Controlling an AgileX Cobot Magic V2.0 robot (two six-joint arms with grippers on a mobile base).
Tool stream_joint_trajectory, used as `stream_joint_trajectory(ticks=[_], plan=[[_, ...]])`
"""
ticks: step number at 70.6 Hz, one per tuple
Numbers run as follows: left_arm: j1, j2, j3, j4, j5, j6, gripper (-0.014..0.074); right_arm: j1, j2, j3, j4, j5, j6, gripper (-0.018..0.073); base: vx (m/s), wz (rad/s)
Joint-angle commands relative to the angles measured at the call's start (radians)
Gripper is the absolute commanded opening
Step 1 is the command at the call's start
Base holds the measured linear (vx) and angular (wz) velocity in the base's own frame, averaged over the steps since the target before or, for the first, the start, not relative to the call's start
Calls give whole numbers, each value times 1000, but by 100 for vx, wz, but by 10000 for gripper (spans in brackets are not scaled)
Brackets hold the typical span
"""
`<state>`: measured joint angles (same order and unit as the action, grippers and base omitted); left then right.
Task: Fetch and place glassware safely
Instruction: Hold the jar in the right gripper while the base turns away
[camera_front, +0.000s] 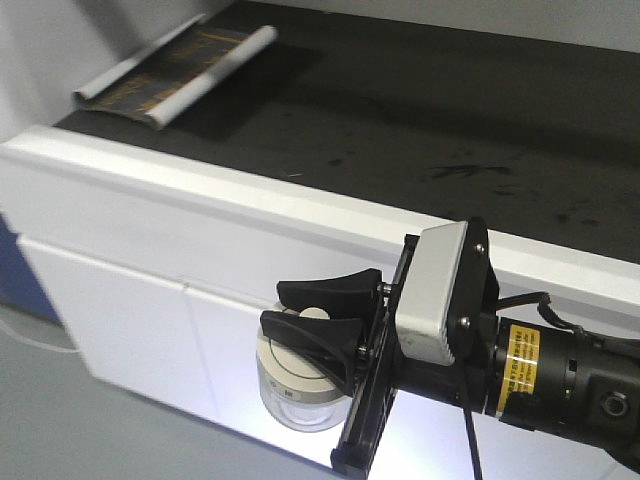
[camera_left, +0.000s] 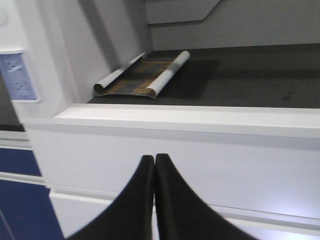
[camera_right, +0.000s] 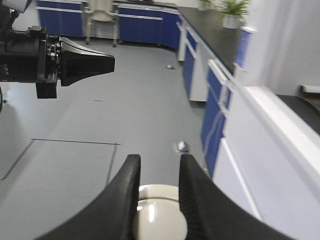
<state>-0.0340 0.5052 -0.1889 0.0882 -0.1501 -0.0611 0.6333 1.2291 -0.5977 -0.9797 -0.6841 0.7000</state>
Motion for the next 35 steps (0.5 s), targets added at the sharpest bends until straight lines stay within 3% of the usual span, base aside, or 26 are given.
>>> stream_joint_trajectory(ticks=[1, 35], plan=[[-5, 1, -27, -3, -70, -10, -7, 0, -27, -30, 41, -69, -4, -3, -10, 58], [-5, 1, -27, -3, -70, -10, -7, 0, -27, -30, 41, -68, -4, -3, -11, 65]])
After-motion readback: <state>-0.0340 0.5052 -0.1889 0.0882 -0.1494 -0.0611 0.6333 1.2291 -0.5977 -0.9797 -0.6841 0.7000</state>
